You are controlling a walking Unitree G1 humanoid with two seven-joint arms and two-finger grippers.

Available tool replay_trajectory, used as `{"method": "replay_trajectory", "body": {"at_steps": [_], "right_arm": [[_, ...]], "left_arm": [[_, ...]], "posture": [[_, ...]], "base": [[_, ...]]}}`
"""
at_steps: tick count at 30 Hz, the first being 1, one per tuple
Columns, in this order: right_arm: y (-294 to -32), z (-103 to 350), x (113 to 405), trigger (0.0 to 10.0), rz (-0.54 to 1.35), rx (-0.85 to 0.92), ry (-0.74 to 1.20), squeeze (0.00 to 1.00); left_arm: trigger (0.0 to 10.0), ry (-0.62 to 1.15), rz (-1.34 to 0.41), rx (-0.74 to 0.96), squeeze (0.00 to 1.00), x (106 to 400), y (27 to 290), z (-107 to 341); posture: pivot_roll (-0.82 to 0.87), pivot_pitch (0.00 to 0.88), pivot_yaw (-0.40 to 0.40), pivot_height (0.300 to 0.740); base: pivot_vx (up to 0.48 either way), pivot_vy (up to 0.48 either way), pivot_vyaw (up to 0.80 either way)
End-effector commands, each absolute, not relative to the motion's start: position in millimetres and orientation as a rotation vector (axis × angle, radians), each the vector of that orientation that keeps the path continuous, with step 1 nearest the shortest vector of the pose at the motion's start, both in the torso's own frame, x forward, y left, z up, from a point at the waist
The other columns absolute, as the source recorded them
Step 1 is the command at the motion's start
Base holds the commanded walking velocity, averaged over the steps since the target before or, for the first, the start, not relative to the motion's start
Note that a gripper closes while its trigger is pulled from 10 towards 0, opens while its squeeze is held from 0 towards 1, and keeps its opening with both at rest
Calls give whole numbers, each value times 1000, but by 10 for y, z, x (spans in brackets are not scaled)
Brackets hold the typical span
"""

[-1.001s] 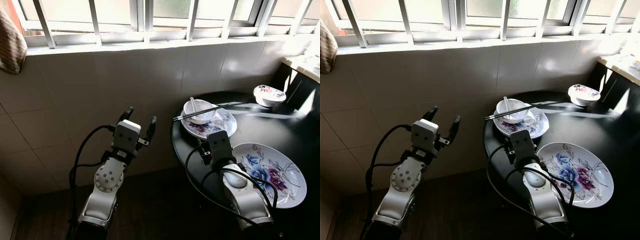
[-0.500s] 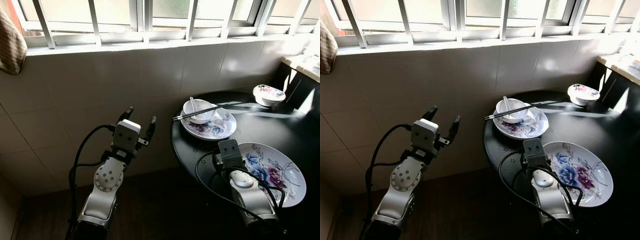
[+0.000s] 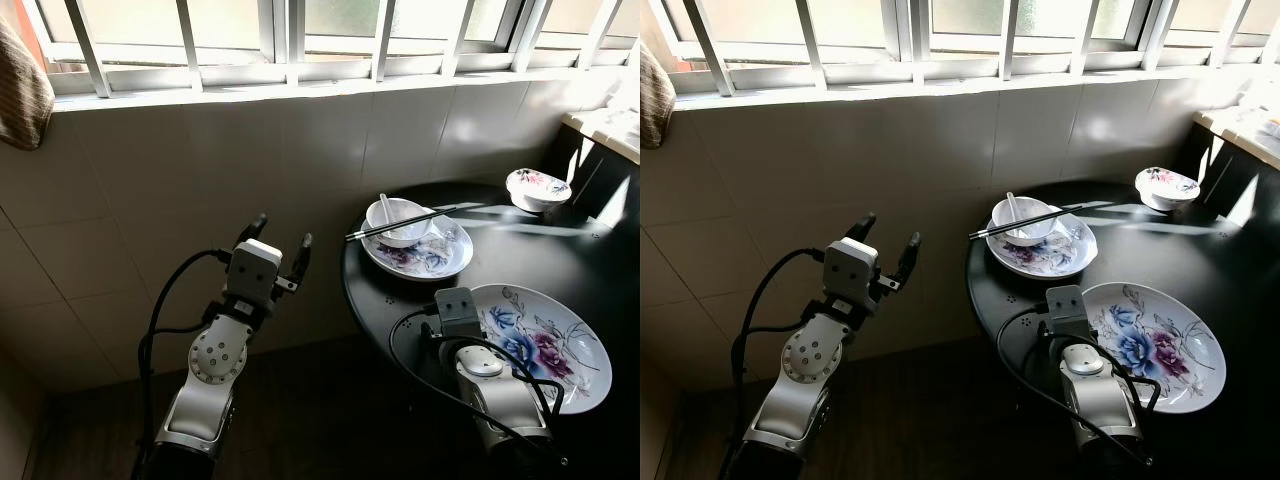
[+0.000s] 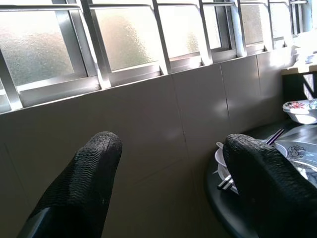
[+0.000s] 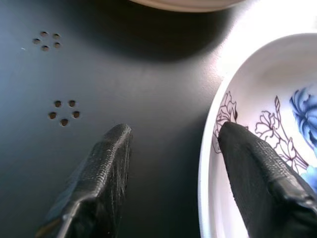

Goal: Kitchen organization

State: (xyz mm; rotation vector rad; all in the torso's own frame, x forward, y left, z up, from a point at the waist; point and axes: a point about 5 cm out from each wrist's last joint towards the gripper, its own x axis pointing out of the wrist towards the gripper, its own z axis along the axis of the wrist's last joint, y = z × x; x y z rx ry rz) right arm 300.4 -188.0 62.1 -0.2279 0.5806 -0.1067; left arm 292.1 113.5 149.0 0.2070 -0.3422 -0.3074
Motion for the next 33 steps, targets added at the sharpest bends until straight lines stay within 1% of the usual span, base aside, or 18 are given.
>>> {"method": "replay_trajectory", "body": {"at_steps": [1, 2, 3, 10, 17, 19, 23, 29, 30, 31, 32, 33], "right_arm": [[-1970, 538, 2952, 7098, -151, -229, 647, 0], [-1986, 537, 2948, 431, -162, -237, 649, 0], [-1990, 542, 2947, 0, -165, -242, 646, 0], [-1989, 549, 2949, 0, -193, -254, 652, 0], [-1982, 653, 2993, 0, -207, -295, 581, 0], [-2001, 690, 3007, 0, -232, -339, 560, 0], [-2032, 754, 3026, 0, -280, -339, 522, 0], [-2063, 901, 3062, 0, -312, -431, 405, 0], [-2039, 988, 3080, 0, -291, -476, 329, 0], [-2039, 988, 3080, 0, -291, -476, 329, 0], [-2012, 1078, 3090, 0, -280, -531, 252, 0], [-2001, 1141, 3094, 0, -284, -550, 204, 0]], "left_arm": [[10000, -332, -310, 220, 0, 2946, 1117, 1486], [10000, -329, -310, 219, 0, 2945, 1116, 1480], [10000, -328, -311, 219, 0, 2943, 1115, 1476], [10000, -324, -313, 220, 0, 2954, 1102, 1470], [10000, -318, -307, 222, 0, 2961, 1114, 1462], [10000, -316, -305, 223, 0, 2964, 1119, 1460], [10000, -314, -301, 224, 0, 2968, 1127, 1459], [10000, -307, -297, 224, 0, 2971, 1138, 1446], [10000, -307, -296, 223, 0, 2973, 1139, 1447], [10000, -307, -296, 223, 0, 2973, 1139, 1447], [10000, -307, -295, 221, 0, 2974, 1141, 1448], [10000, -307, -294, 220, 0, 2975, 1142, 1449]], "posture": [[56, 0, -34, 740], [55, 0, -35, 740], [55, 0, -35, 740], [55, 0, -35, 740], [56, 0, -34, 740], [56, 0, -33, 740], [56, 0, -32, 740], [56, 0, -31, 740], [56, 0, -32, 740], [56, 0, -32, 740], [56, 0, -32, 740], [56, 0, -31, 740]], "base": [[0, 0, 0], [0, 0, 0], [0, 0, 0], [0, 0, 0], [0, 0, 0], [0, 0, 0], [0, 0, 0], [0, 0, 0], [0, 0, 0], [0, 0, 0], [0, 0, 0], [0, 0, 0]]}}
